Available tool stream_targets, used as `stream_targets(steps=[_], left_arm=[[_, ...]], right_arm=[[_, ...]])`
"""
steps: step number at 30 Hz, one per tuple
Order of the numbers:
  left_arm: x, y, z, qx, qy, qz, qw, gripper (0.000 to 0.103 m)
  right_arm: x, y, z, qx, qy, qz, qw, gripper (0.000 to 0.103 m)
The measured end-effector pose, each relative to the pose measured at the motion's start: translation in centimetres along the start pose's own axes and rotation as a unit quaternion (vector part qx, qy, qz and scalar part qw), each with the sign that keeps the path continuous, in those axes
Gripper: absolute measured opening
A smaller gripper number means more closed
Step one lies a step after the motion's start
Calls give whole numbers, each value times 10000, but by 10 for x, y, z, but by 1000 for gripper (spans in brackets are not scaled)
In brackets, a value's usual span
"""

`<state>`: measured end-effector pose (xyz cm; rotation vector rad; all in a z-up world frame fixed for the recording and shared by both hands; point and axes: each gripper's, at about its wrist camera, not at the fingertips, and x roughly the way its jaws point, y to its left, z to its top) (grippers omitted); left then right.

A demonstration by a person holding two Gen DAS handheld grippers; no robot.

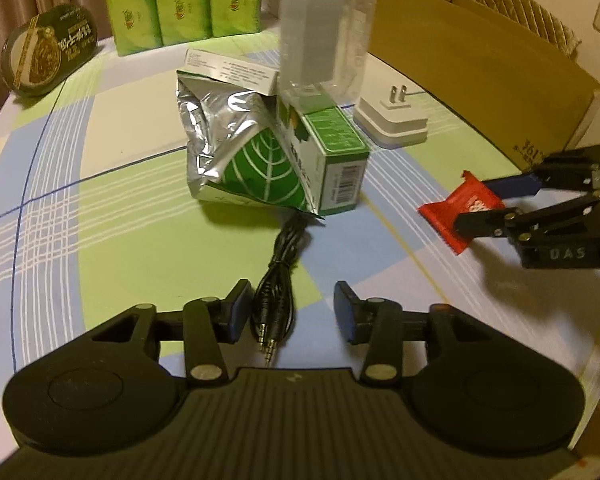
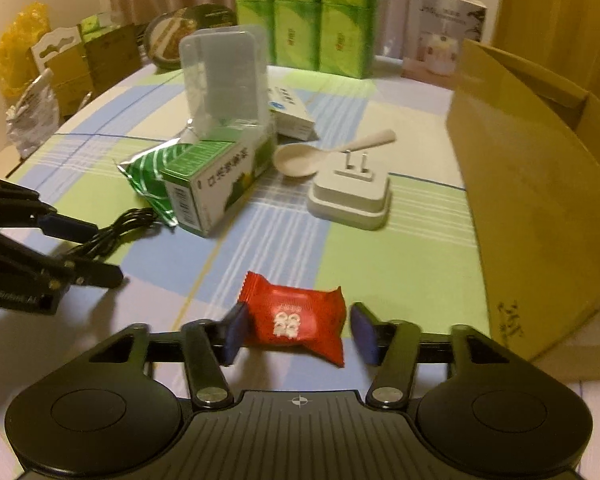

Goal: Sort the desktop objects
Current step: 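Grasp the black audio cable with the left tool while the right tool grasps the red candy packet, then carry the cable and red packet over the cardboard box with both tools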

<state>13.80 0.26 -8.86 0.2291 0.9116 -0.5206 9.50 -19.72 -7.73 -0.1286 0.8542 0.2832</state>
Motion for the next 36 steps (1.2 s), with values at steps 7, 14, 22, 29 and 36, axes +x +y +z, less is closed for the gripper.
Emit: stream_targets(steps=[7, 14, 22, 29, 36], left_arm=[[0, 3, 1, -20, -112, 26, 9999, 58], [1, -2, 1, 91, 6, -55, 9999, 28], [2, 0, 2, -131, -37, -149, 9998, 19], [5, -1, 6, -157, -69, -128, 9998, 17], [0, 1, 7, -304, -195, -297, 9989, 15]], right_arm=[[9, 13, -3, 38, 48, -47, 10000, 76], [13, 12, -3, 68, 70, -83, 9999, 76], [13, 11, -5, 126, -18, -151, 9998, 76], [15, 11, -4, 255, -41, -156, 9995, 70], [12, 16, -3, 63, -156, -200, 9997, 44]])
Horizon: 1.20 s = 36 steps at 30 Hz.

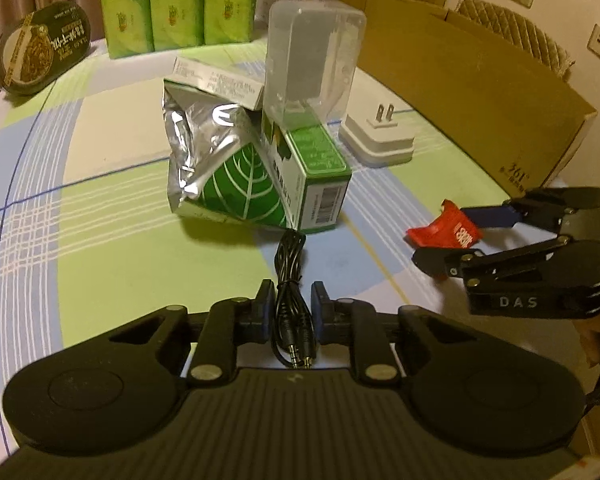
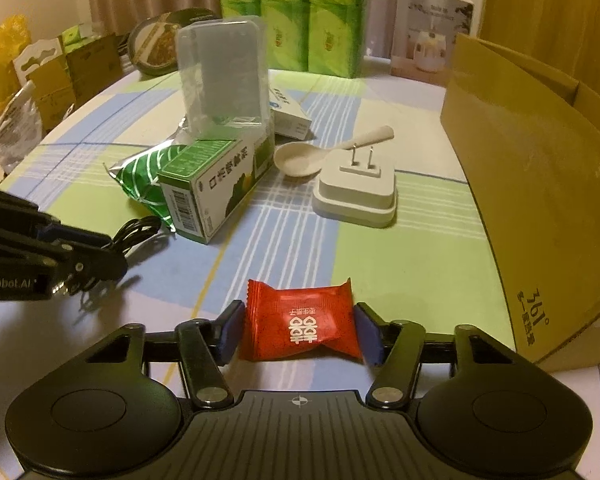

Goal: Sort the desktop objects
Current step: 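Carry the cable and red packet over the cardboard box with both tools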

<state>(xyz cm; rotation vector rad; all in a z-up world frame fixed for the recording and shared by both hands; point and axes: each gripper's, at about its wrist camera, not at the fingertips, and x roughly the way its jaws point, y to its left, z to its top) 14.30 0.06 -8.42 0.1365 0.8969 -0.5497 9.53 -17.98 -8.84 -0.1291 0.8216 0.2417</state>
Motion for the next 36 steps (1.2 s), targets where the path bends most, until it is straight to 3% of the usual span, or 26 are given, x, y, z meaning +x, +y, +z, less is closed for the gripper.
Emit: stream_targets(steps=[19, 36], left_arm=[[-14, -5, -3, 8, -106, 74, 9999, 14], [-46, -40, -12, -290, -310, 252, 9988, 14]], right_arm=[[-32, -9, 9, 153, -303, 26, 9994, 39], [-88, -34, 12, 360, -789, -14, 9962, 39]])
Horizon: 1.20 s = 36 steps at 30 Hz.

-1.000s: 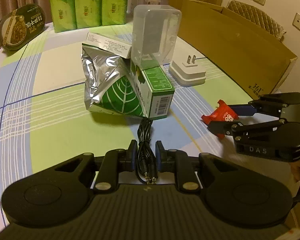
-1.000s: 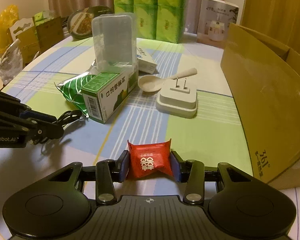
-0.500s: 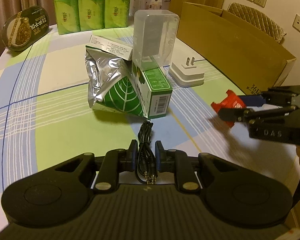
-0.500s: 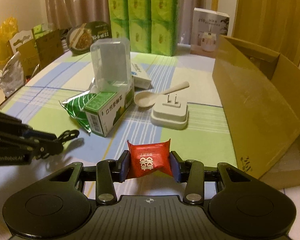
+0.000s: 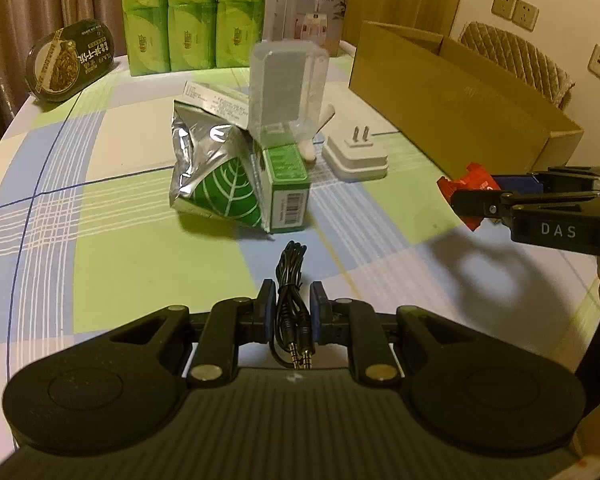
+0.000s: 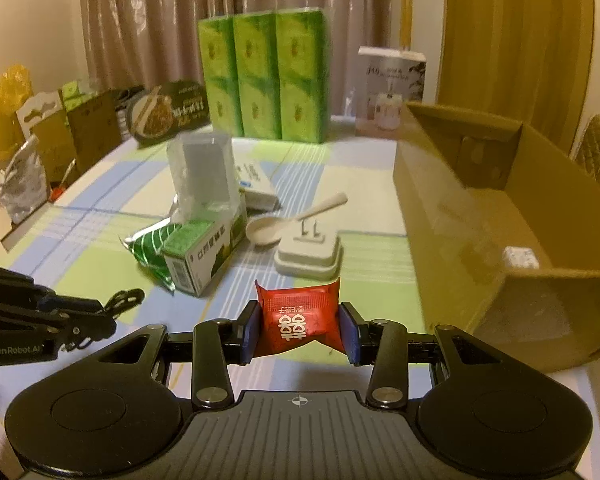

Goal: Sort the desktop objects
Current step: 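Carry the cable and red packet over the cardboard box with both tools, then open both tools to drop the red packet and cable into the box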

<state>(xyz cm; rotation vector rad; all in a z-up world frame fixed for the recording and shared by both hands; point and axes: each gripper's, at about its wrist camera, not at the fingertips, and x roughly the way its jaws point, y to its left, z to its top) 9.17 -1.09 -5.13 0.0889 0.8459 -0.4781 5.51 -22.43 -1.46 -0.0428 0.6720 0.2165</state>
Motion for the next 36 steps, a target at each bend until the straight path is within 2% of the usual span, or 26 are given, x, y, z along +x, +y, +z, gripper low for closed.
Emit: stream_targets(steps=[6, 14, 27, 36], left_arm=[[-16, -24, 20, -24, -211, -96, 9997, 14], [-29, -75, 68, 241, -597, -371, 9972, 14], [-8, -167, 137, 524, -781, -859, 9919, 14], [17, -200, 165, 544, -725, -1014, 9907, 14]], right_arm=[[-28, -14, 18, 82, -434, -87, 9990, 39], [-57, -65, 39, 234, -849, -460, 9951, 39], [-58, -163, 49, 330, -650, -754, 9945, 39], [-50, -197, 48, 412, -522, -752, 9949, 39]])
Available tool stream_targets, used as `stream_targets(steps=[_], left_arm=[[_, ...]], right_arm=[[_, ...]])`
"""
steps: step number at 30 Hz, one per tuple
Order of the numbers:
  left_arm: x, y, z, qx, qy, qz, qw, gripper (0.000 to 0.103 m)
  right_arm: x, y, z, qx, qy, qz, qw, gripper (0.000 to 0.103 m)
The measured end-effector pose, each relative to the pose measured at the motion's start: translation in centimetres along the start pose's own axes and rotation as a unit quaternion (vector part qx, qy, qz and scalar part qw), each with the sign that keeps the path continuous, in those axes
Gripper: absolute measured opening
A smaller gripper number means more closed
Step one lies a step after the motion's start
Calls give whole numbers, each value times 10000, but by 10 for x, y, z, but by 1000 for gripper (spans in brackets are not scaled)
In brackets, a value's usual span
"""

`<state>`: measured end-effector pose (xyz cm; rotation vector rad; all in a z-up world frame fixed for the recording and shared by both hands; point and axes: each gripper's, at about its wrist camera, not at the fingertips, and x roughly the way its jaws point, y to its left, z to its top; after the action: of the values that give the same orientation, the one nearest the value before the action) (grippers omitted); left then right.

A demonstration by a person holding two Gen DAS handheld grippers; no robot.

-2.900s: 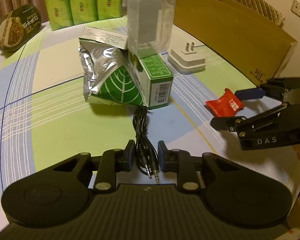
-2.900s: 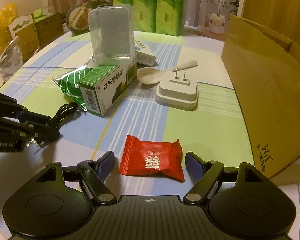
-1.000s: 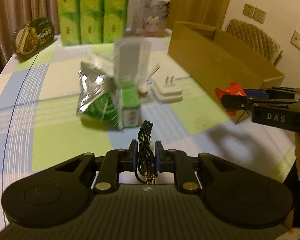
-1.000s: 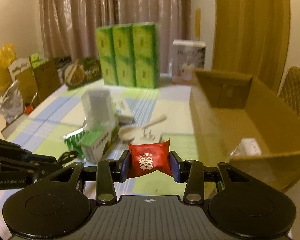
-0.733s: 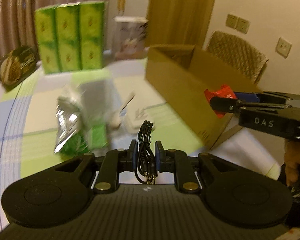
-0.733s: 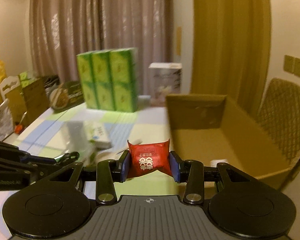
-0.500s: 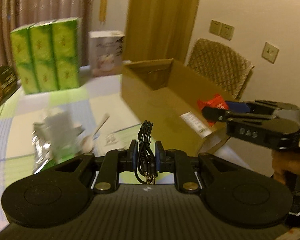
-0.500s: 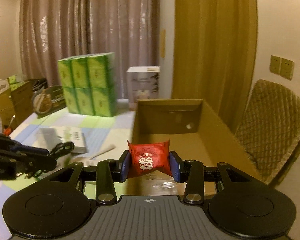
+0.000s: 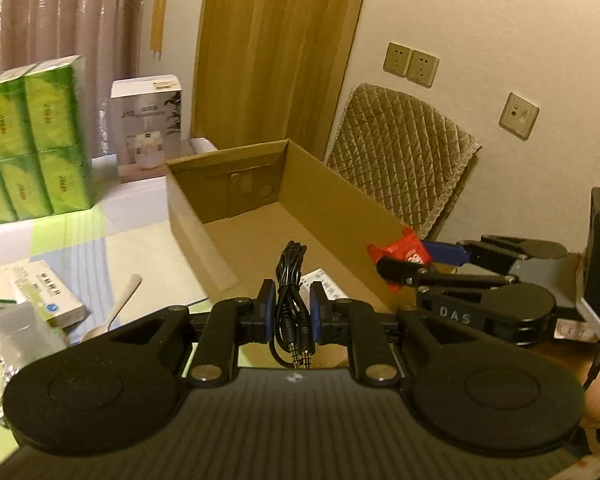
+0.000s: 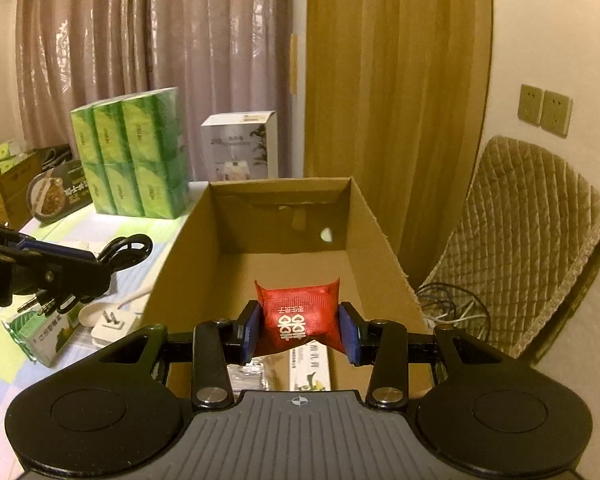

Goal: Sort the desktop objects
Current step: 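Open both tools to drop the red packet and cable into the box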

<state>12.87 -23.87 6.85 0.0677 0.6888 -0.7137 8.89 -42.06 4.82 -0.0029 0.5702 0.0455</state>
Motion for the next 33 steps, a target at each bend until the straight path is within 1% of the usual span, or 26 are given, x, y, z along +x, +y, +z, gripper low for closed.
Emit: stream_targets(steps=[12, 19, 21, 22, 23, 24, 27, 33], left_arm=[[27, -10, 5, -130, 132, -62, 9998, 14], [39, -16, 9, -156, 191, -31, 9997, 14], [43, -17, 11, -189, 208, -63, 9996, 15], [45, -16, 12, -225, 199, -85, 9995, 17], [46, -15, 13, -261, 172, -83, 9995, 24], [46, -15, 13, -269, 157, -66, 9995, 25], [47, -14, 12, -190, 151, 28, 9997, 25], [44, -10, 6, -197, 196, 112, 9996, 25]], right_arm=[[7, -18, 1, 195, -25, 16, 9998, 39], [8, -28, 0, 280, -41, -15, 9996, 39], [9, -30, 0, 298, -33, -26, 9995, 39], [9, -31, 0, 310, -33, -33, 9995, 39], [8, -31, -1, 320, -35, -39, 9995, 39], [8, -32, -1, 328, -34, -41, 9994, 39], [9, -33, -2, 344, -17, -36, 9994, 39], [10, -29, -3, 337, 7, 33, 9994, 39]])
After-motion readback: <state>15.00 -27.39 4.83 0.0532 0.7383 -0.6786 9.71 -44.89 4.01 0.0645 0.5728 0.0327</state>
